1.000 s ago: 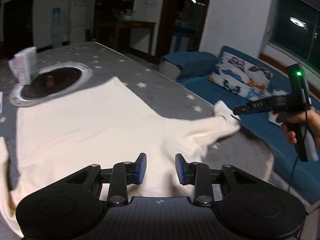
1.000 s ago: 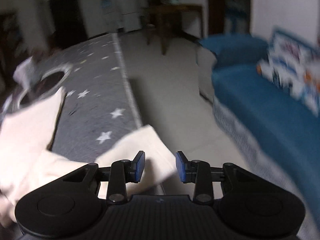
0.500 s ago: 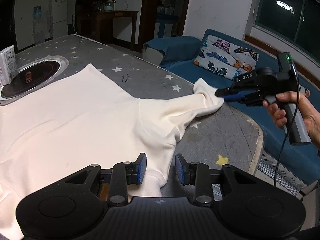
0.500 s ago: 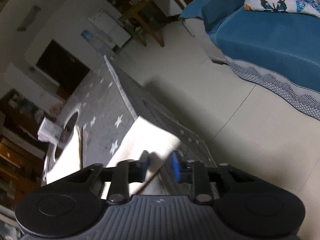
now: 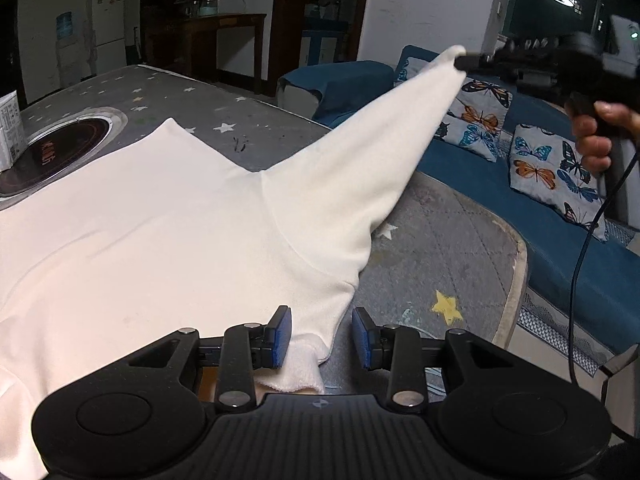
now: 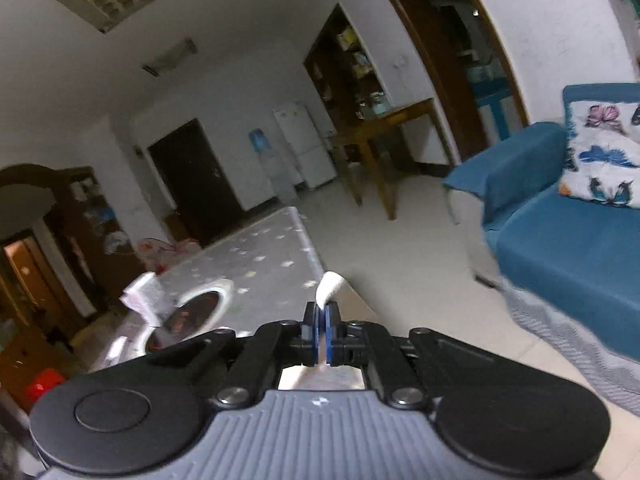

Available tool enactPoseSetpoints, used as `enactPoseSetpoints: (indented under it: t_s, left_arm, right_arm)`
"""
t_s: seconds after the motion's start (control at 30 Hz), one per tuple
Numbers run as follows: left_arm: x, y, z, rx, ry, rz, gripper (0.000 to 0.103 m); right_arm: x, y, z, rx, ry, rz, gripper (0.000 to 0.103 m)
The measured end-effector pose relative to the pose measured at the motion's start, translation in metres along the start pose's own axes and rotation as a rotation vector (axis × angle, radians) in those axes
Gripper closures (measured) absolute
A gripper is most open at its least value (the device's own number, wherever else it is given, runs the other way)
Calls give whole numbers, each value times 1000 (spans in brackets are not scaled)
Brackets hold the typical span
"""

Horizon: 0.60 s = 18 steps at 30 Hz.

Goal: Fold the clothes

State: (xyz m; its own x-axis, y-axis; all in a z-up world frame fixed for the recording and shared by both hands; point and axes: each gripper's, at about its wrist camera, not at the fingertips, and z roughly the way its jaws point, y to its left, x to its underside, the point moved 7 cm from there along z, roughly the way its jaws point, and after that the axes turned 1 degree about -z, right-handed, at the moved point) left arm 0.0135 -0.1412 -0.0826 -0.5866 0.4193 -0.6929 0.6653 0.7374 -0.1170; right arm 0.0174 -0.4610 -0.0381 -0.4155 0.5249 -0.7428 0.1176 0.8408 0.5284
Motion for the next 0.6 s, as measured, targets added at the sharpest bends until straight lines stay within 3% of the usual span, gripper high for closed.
enactPoseSetpoints:
  t_s: [0.23,0.43,0.53,0.6]
  left_arm:
    - [-3,0,-1,11,12,7,65]
    - [-18,-6,-5,29,-27,19,59]
    - [-23,-10,-2,36,-40,26,59]
    - [-25,-13,3,39,-38,30,59]
  right_arm:
    - [31,-48,19,28,98,213,99]
    - [53,-84,34,41,167,382,87]
    - [55,-90,39,24,165,431,87]
    - [56,-94,43,12,163,463,97]
